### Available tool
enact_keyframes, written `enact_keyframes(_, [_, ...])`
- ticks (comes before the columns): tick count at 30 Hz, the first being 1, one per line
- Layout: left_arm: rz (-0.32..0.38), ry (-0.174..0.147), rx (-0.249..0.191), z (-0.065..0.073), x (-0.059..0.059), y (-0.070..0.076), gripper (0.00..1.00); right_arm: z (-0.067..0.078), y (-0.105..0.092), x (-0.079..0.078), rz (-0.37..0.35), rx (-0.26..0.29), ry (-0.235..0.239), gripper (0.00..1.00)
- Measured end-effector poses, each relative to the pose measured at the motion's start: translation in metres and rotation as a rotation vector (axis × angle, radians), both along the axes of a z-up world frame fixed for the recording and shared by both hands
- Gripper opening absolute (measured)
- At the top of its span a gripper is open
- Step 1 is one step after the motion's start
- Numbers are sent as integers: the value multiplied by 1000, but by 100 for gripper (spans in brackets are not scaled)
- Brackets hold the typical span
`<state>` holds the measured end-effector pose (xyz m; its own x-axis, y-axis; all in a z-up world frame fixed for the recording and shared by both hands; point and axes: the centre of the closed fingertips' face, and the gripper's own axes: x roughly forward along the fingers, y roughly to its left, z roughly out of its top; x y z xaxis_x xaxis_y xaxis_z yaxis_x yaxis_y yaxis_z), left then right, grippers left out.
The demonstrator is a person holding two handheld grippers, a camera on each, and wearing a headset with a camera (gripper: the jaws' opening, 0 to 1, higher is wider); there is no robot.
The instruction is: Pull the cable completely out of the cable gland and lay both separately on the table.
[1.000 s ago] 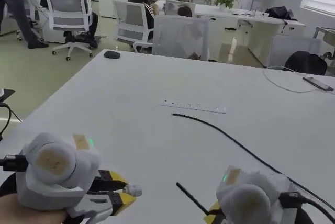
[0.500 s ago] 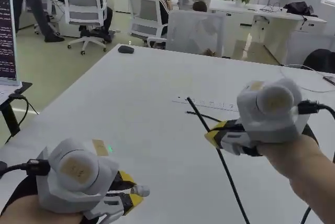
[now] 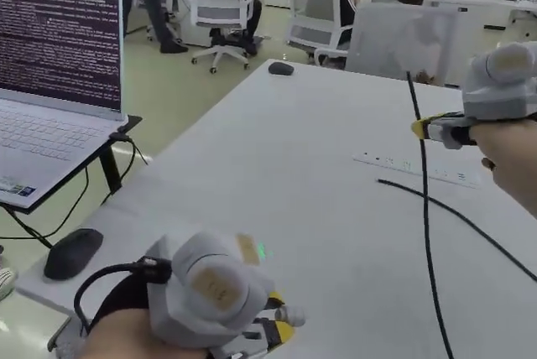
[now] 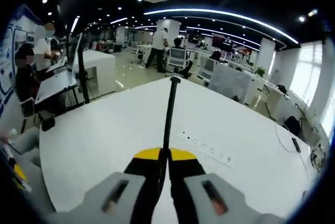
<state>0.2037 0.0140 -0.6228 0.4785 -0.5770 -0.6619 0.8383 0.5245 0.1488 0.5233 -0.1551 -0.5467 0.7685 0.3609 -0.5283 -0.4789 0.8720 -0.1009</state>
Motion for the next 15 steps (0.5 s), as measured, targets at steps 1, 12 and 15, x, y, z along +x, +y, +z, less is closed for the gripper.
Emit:
enact_keyframes(1, [1, 5, 7, -2, 0, 1, 17, -15, -14, 10, -35, -19, 30, 4])
enact_keyframes(12, [3, 69, 26, -13, -3, 0, 17, -105, -93, -5, -158, -186, 231, 8])
enact_keyframes(15, [-7, 70, 20, -12, -4, -2, 17, -130, -125, -3, -194, -218, 278, 28])
